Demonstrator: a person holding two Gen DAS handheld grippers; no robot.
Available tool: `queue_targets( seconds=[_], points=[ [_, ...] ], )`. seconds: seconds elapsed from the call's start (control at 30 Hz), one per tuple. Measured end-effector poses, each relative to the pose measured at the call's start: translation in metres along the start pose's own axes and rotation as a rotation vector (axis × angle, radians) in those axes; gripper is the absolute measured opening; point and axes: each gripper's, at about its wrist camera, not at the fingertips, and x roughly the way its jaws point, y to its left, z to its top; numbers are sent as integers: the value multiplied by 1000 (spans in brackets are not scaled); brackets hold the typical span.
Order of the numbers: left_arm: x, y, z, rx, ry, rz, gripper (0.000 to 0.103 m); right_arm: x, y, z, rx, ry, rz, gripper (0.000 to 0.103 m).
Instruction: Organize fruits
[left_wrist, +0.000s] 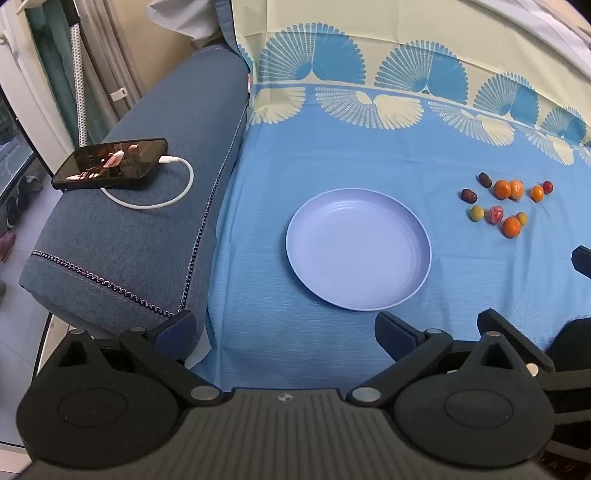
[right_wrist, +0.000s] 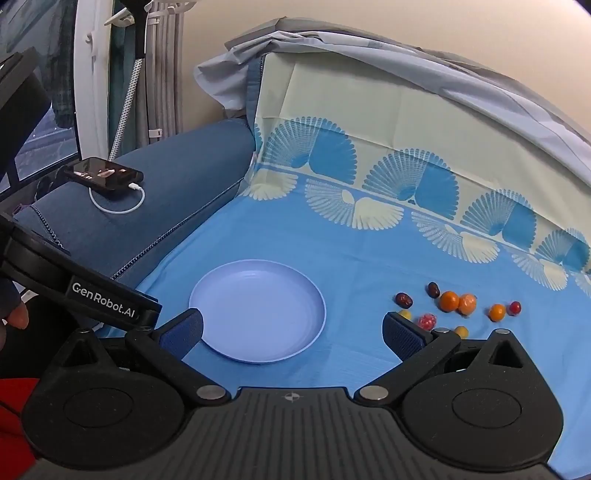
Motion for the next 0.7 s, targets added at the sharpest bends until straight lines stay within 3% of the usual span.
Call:
queue_targets(
  seconds=[0.7],
  points=[
    [1,-1,-1,5,4,2,103,1,0,-1,3,-10,-3,103]
  ],
)
